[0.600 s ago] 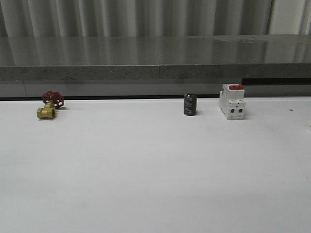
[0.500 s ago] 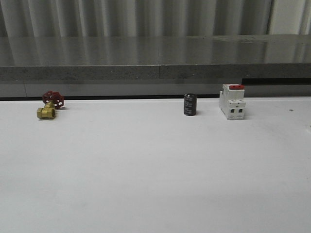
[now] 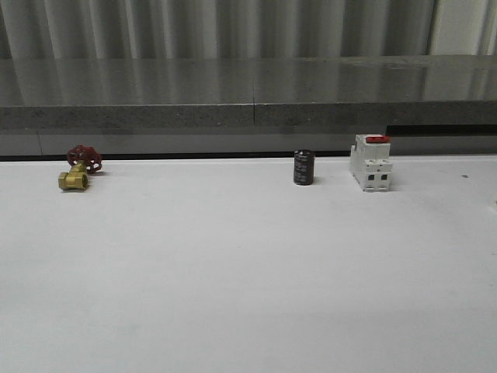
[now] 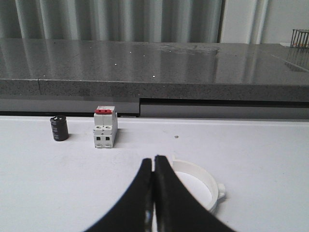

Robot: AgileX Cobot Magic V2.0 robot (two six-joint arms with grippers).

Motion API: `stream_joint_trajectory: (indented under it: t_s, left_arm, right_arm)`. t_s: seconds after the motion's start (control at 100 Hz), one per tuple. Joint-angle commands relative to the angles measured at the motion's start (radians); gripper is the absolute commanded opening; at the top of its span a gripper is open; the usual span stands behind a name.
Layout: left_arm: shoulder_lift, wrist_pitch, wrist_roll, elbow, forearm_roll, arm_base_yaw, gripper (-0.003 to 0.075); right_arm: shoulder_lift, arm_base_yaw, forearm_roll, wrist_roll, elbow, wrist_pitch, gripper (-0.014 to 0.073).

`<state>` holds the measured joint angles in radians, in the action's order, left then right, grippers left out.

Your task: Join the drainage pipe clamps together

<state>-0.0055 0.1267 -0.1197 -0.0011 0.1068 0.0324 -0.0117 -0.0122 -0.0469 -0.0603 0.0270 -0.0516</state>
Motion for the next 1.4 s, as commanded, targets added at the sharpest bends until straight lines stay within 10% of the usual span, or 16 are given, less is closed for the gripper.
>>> stream_joint_trajectory:
  t_s: [0.0, 0.45, 0.9, 1.19, 1.39]
  left_arm:
    - [-0.022, -0.086, -0.006, -0.019, -0.016, 0.008, -0.0021]
    - [0.384, 0.554, -0.006, -0.599, -0.082, 0.008, -0.0021]
    - [0.618, 0.636, -0.006, -0.696, -0.092, 0.008, -0.0013]
    - [0.628, 0.692, -0.006, -0.694, -0.092, 0.008, 0.0531]
    - [0.645, 0.659, -0.006, -0.694, -0.094, 0.006, 0.0566]
  right_arm:
    - [-0.018, 0.006, 0.000, 0.001, -0.017, 0.082, -0.0068]
    - [-0.018, 0.006, 0.000, 0.001, -0.017, 0.082, -0.0068]
    - [-0.018, 0.006, 0.000, 0.001, -0.017, 0.082, -0.0068]
    - [-0.018, 0.006, 0.000, 0.001, -0.017, 0.082, -0.0068]
    - [-0.018, 0.006, 0.000, 0.001, -0.017, 0.082, -0.0068]
